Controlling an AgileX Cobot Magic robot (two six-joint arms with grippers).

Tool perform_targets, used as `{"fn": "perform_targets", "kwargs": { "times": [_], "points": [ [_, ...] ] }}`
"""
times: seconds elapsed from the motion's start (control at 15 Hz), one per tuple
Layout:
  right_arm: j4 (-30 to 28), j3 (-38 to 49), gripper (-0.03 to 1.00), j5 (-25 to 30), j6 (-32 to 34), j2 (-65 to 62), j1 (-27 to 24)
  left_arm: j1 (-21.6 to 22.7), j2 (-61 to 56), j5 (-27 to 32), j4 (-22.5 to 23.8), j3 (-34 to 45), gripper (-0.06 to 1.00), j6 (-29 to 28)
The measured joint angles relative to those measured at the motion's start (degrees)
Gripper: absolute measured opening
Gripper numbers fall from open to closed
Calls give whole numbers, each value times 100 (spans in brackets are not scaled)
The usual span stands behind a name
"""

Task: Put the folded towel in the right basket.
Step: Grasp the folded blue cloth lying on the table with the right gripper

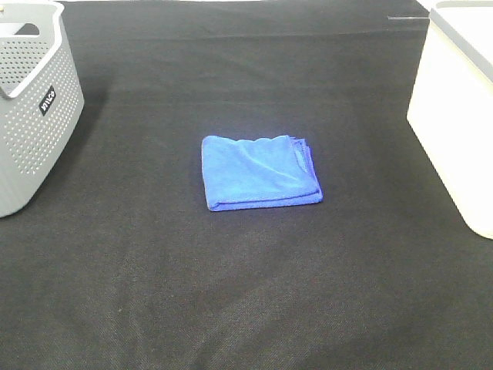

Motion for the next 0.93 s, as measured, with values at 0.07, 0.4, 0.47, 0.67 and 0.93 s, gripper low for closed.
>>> {"fn": "perform_targets", "kwargs": {
  "times": [0.07,0.4,0.47,0.67,0.93],
  "points": [
    [0,0,96,0,0,0,0,0,0,0,0,0,99,0],
    [0,0,96,0,0,0,0,0,0,0,0,0,99,0],
    [0,0,96,0,0,0,0,0,0,0,0,0,99,0],
    [0,0,96,0,0,0,0,0,0,0,0,0,99,0],
    [6,0,96,0,0,0,0,0,0,0,0,0,99,0]
  ]
}}
